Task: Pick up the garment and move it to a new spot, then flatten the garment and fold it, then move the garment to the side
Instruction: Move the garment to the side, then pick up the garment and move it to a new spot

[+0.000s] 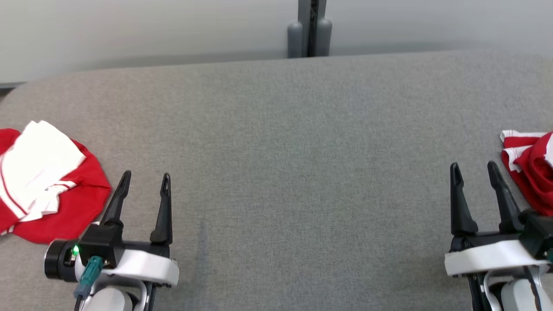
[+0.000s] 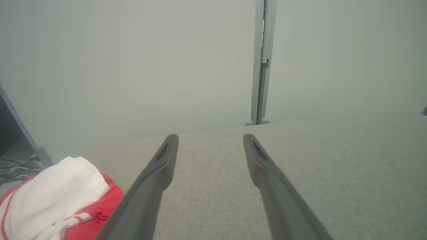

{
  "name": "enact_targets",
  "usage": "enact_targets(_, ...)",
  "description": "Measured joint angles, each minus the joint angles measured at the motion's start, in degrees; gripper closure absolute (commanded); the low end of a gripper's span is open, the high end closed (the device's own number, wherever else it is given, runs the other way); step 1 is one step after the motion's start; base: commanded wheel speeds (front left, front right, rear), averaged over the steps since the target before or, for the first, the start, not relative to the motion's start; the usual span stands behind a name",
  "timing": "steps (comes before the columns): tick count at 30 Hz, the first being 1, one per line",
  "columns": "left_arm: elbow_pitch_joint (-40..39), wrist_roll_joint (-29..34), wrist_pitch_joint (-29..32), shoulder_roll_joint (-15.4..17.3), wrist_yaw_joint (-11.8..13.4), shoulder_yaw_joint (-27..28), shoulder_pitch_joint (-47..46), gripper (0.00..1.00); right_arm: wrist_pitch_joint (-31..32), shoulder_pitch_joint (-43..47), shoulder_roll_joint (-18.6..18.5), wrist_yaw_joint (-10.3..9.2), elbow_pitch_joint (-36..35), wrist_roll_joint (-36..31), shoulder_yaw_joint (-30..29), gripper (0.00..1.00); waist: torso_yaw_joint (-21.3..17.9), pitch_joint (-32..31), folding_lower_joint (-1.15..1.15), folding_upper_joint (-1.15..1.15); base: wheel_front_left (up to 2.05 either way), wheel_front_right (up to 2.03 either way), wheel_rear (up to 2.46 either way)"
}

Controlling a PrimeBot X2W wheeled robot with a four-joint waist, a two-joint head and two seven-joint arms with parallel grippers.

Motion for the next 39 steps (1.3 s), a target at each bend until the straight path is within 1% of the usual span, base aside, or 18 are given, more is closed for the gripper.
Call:
enact_targets(5, 0.58, -0.64, -0.22, 0.03, 0.16, 0.12, 3.32, 0.0, 0.34, 3.59, 0.18, 0.0, 1.0, -0.18, 0.02, 0.0, 0.97, -3.85, 0.0, 0.0, 0.0, 0.0, 0.0)
enact_targets(14, 0.43, -0.9, 0.08, 0.31, 0.34, -0.83, 7.18, 0.0, 2.21, 8.84, 0.44, 0.0, 0.41, -0.25, 0.31, 0.0, 1.11, -9.08, 0.0, 0.0, 0.0, 0.0, 0.0)
enact_targets(34, -0.2, -0.91, 1.19, 0.94, 0.85, -1.98, 7.37, 0.0, 2.96, 10.49, 0.66, 0.0, -1.86, -0.15, -1.04, 0.0, 1.94, -9.61, 0.0, 0.0, 0.0, 0.0, 0.0)
enact_targets(39, -0.01, -1.13, 1.63, 0.86, 1.29, -2.14, 6.74, 0.0, 3.12, 11.05, 0.66, 0.0, -2.16, -0.04, -1.53, 0.0, 3.2, -9.53, 0.0, 0.0, 0.0, 0.0, 0.0)
